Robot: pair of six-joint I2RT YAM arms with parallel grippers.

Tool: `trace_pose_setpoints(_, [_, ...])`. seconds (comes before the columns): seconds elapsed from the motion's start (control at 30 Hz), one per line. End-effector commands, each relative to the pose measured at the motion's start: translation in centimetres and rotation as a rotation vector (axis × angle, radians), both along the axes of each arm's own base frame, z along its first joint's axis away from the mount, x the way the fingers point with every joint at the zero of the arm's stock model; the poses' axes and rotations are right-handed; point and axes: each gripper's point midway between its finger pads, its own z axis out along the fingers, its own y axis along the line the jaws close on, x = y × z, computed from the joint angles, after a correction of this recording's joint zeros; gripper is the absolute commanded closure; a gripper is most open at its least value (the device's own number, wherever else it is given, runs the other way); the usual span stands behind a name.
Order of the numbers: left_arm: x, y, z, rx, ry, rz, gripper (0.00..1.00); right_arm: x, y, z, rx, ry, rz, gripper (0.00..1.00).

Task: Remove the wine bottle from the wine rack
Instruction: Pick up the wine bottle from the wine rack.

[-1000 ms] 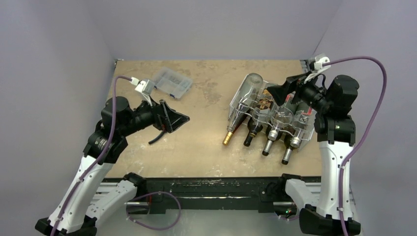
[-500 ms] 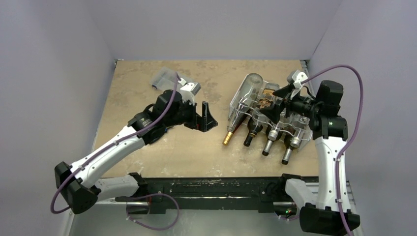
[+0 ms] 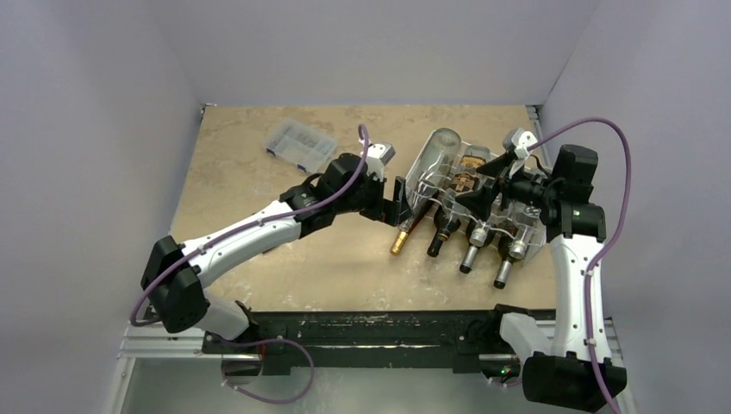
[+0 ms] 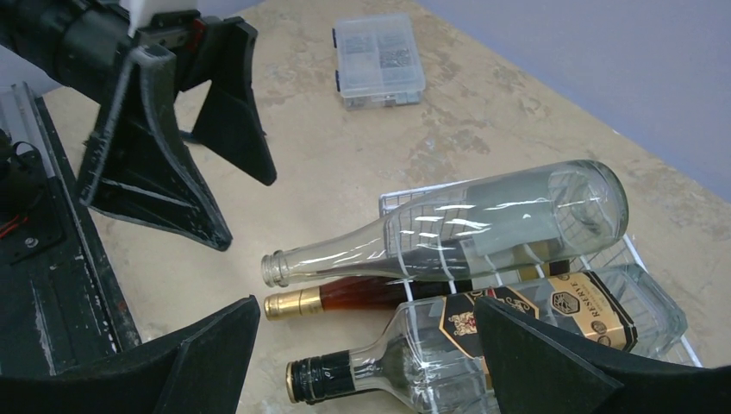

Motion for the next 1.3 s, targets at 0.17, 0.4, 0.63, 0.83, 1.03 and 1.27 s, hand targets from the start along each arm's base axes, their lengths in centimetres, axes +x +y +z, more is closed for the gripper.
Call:
trace_pose_setpoints(0.17, [4.0, -4.5, -0.7, -0.063, -0.104, 0.028, 0.05, -0.5, 0.6, 0.9, 0.016, -0.059, 0.049, 0.01])
trace_pose_setpoints(0.4, [5.1, -6.8, -1.9, -0.086, -0.119, 0.018, 0.12, -0.2, 0.5, 0.5, 0.035, -0.047, 0.038, 0.01])
trace_pose_setpoints(0.63, [5.2, -7.9, -4.6, -0.063, -0.056, 0.032, 0.22, -0.1, 0.4, 0.1, 0.044, -0.043, 0.029, 0.01])
trace_pose_setpoints(0.83, [5.4, -8.3, -5.9, -0.059, -0.031, 0.046, 0.31, -0.3, 0.5, 0.3, 0.049, -0.05, 0.035, 0.01])
trace_pose_setpoints(1.03, [5.7, -8.5, -6.9, -0.049, -0.017, 0.058, 0.38, -0.4, 0.7, 0.6, 0.055, -0.061, 0.047, 0.01])
trace_pose_setpoints(1.27, [5.8, -8.8, -7.2, -0.053, -0.01, 0.063, 0.43, -0.5, 0.7, 0.6, 0.056, -0.061, 0.045, 0.01])
